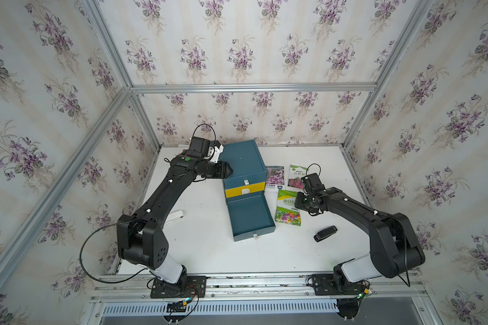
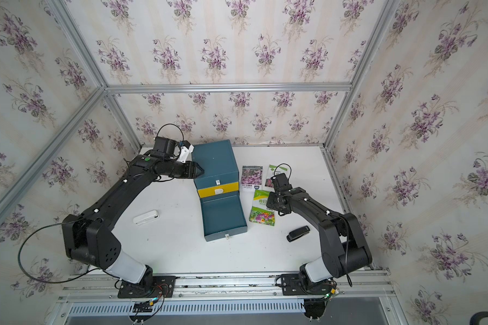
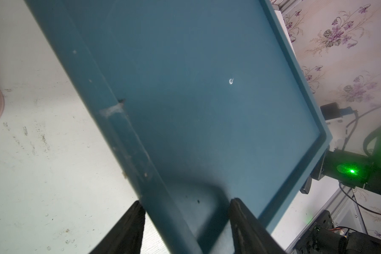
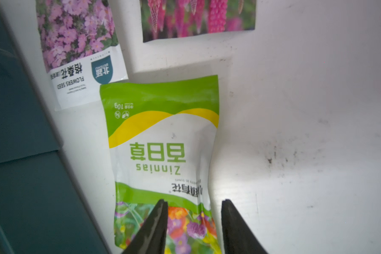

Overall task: Take the seed bags out of the drawer
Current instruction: Place the seed packet at the center of the board, then close the drawer in the storage box.

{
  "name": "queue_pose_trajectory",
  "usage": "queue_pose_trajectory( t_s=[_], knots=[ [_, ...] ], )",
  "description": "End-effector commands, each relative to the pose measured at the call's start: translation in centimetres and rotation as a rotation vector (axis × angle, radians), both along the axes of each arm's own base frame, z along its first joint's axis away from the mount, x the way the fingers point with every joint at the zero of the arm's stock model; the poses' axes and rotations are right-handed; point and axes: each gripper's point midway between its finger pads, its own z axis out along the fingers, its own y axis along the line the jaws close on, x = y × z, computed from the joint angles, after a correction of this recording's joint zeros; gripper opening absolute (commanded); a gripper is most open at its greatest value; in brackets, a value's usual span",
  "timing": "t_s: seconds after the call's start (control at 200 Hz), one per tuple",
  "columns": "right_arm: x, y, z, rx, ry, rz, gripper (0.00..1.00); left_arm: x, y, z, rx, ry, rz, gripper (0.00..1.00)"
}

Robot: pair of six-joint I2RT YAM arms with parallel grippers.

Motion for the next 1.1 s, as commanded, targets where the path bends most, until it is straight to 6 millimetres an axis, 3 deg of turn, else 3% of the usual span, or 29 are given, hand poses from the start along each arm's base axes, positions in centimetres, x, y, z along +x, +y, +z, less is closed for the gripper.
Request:
queue_pose_trajectory(
  t_s=[0.0, 0.1, 0.29, 0.35, 0.694, 0.814, 1.094],
  knots=[
    [-1.7, 1.2, 1.1, 0.034, -0.002, 0.043, 0.60, -3.2, 2.5, -4.0, 0.154, 0.176, 0.011, 0.64],
    [-3.1, 2.5, 2.7, 0.058, -0.039, 0.083, 0.73, -3.2, 2.5, -4.0, 0.154, 0.177, 0.011, 0.64],
    [-5.7, 4.3, 4.6, 0.142, -0.078, 0.111, 0.84, -3.1, 2.5, -4.2, 0.154, 0.181, 0.010, 0.64],
    [-7.2, 5.8, 5.0, 0.165, -0.083, 0.164, 0.87, -3.1, 2.5, -4.2, 0.154, 0.181, 0.011, 0.64],
    [-12.7, 11.8, 5.9, 0.194, -0.125, 0.340, 0.90, -3.2, 2.5, -4.1, 0.154, 0.182, 0.011, 0.64],
    [-14.1, 13.8, 6.3, 0.205, -0.167, 0.396, 0.91, -3.2, 2.5, -4.1, 0.154, 0.184, 0.011, 0.64],
    [-16.3, 17.4, 5.2, 0.185, -0.215, 0.460, 0.93, -3.3, 2.5, -4.2, 0.151, 0.189, 0.014, 0.64]
  ],
)
